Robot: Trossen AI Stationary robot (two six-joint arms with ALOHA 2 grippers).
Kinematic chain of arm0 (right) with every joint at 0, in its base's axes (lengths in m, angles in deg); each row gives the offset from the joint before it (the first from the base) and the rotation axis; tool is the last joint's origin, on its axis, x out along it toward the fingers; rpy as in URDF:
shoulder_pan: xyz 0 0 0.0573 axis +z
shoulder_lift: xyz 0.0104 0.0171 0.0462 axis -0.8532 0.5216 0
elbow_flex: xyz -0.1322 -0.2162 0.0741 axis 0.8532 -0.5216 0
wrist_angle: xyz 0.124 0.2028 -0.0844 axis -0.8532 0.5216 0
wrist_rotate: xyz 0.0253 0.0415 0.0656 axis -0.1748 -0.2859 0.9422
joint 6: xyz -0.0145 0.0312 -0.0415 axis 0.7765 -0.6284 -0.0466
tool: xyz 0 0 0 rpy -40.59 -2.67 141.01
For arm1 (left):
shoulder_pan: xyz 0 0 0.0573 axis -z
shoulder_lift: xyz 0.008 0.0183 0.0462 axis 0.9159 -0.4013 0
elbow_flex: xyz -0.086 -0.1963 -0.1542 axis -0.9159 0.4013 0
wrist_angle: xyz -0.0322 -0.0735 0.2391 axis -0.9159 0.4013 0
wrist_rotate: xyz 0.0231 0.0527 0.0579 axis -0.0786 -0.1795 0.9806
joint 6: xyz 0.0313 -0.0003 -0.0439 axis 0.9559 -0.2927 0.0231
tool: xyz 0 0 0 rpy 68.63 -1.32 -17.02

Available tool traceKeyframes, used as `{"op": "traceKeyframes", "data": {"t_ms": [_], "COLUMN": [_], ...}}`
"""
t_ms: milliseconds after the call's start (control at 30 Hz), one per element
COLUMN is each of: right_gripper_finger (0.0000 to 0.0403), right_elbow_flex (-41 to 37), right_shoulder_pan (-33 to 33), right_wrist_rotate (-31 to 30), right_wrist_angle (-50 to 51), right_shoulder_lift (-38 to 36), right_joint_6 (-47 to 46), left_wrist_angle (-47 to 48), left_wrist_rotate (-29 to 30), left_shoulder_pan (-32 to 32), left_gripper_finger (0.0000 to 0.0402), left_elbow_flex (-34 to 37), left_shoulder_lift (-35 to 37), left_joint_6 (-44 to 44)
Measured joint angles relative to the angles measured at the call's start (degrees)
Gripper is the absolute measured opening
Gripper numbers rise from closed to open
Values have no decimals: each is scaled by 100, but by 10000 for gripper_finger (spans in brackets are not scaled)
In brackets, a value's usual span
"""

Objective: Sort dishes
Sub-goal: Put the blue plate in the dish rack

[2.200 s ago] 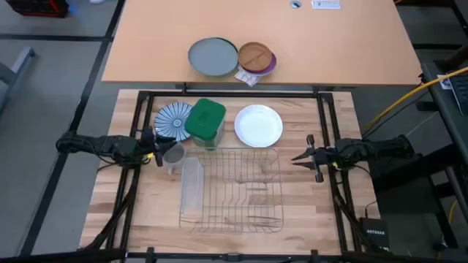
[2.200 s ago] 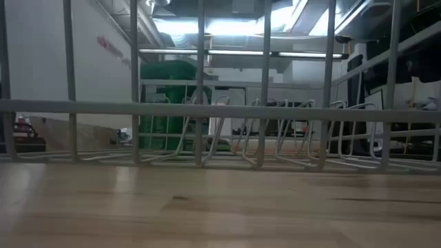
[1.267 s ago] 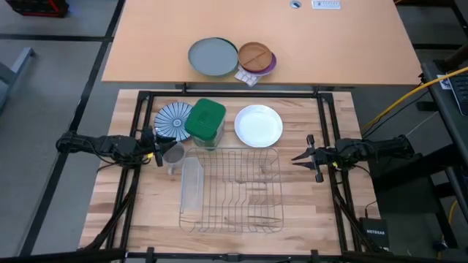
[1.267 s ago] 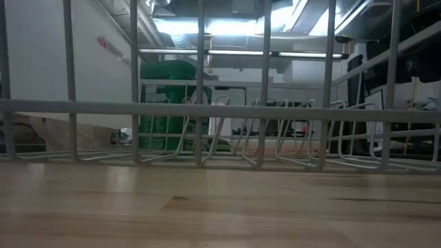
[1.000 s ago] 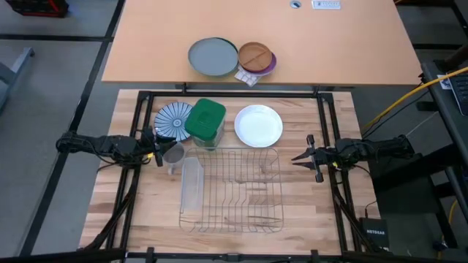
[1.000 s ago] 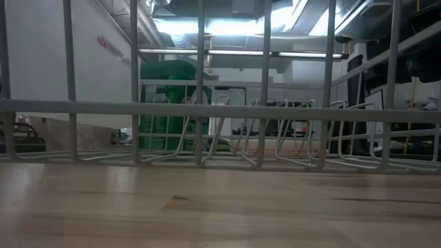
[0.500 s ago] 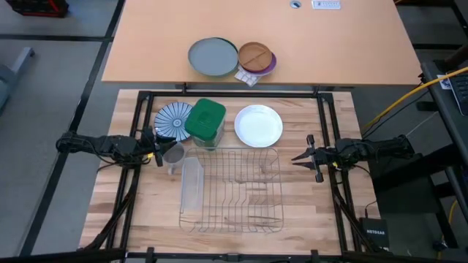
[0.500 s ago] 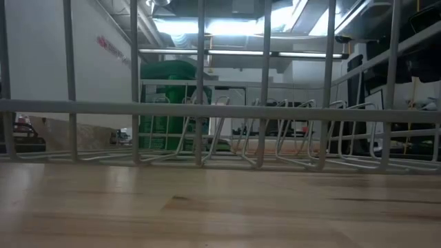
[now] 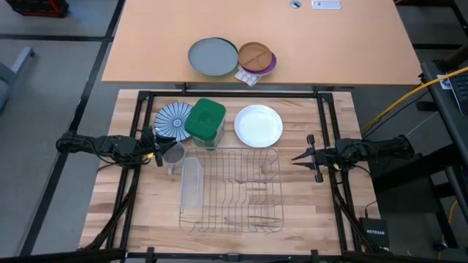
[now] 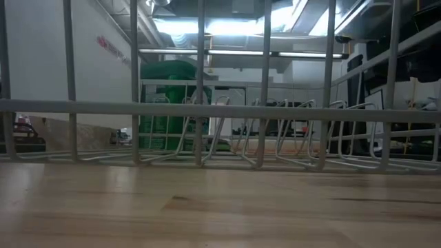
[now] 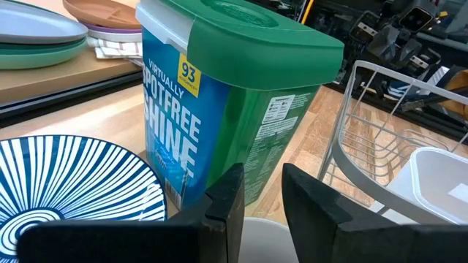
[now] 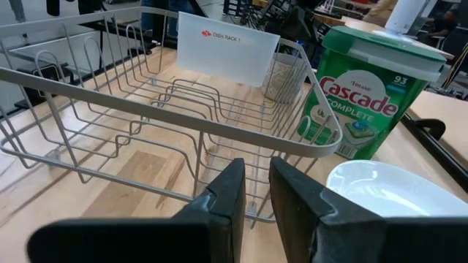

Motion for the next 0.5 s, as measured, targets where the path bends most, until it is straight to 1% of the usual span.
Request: {"op": "traceKeyframes", "data": {"t_ms": [200,400,500], "right_gripper_finger": [69,69,69], "right_elbow_flex": [0,-2,-2], "right_shoulder_pan": [0,-1,2], "right_wrist_rotate": [1,1,3], "right_wrist_angle": [0,-7,-18], "right_shoulder_lift": [-2,1,-1], "right_joint_6": [0,0,-6], "left_wrist_angle": [-114,-516,-459], "left_wrist_rotate": [0,4,221], "left_shoulder_pan": [0,0,-28], "left_gripper_finger": [84,84,84], "left_elbow_flex": [0,-2,-2], "left_shoulder_lift": [-1,5,-6], "left_joint_6": [-92,-1317,-1381]}}
